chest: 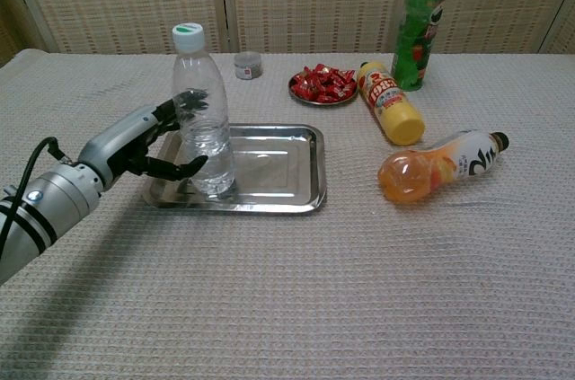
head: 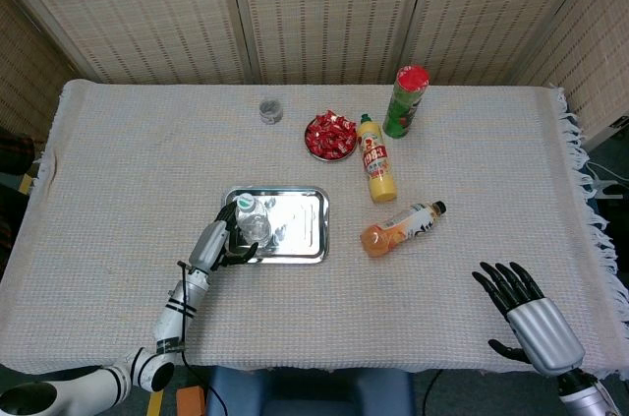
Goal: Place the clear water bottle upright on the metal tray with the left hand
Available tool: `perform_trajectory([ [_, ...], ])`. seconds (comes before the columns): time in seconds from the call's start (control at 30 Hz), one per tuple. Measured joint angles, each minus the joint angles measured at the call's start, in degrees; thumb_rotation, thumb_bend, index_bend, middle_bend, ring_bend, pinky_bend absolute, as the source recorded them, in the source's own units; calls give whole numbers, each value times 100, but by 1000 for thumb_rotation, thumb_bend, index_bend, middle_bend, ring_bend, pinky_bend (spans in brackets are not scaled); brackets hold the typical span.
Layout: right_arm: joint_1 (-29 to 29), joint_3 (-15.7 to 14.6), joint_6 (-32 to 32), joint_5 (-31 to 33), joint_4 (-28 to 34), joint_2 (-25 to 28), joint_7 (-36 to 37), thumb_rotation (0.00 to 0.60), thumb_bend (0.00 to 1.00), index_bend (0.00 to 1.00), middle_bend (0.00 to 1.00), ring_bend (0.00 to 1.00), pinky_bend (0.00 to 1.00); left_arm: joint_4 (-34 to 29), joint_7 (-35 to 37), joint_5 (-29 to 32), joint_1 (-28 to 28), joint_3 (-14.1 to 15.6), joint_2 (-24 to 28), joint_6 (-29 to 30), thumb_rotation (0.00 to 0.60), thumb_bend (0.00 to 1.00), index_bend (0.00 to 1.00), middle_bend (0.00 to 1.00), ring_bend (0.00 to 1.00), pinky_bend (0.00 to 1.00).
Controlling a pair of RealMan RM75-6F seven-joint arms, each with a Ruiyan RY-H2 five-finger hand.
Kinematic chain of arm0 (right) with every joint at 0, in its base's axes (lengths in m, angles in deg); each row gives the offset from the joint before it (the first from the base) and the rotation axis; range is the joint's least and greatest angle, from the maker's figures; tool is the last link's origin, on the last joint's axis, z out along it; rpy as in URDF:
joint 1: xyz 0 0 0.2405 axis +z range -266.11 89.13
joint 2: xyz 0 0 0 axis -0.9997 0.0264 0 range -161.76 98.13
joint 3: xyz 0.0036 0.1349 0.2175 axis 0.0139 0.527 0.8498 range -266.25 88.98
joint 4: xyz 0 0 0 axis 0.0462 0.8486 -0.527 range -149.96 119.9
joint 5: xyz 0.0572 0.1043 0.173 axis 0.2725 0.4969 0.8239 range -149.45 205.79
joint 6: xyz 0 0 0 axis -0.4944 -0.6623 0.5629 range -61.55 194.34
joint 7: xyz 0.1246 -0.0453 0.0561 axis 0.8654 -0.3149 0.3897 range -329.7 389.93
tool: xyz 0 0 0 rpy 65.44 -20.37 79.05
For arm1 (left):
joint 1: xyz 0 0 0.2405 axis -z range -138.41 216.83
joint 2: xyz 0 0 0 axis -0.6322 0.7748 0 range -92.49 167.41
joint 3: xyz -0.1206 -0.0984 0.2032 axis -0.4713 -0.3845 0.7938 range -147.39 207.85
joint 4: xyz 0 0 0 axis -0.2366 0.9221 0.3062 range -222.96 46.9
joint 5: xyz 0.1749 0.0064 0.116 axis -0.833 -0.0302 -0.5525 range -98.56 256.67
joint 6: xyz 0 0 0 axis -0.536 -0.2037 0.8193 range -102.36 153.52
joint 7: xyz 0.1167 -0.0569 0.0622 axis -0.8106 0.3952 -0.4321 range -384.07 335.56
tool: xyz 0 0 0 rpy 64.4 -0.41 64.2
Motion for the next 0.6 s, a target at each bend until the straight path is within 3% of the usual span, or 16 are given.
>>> perform_trajectory([
  [0.33,18,3,-62,21,6,-16,-63,600,8,0,0,0,0,-594,-292,-123,-159,175,704,116,600,370,0,0,0,0],
  [0.5,21,12,-31,3,-10,-22,-48,600,7,0,0,0,0,-811,-885,-405,-509,613,1284,474,600,377,0,0,0,0],
  [0.6,9,52,72,-2,-48,-51,5,600,7,0,0,0,0,-843,-1300,-604,-853,847,1562,1005,600,379,0,0,0,0],
])
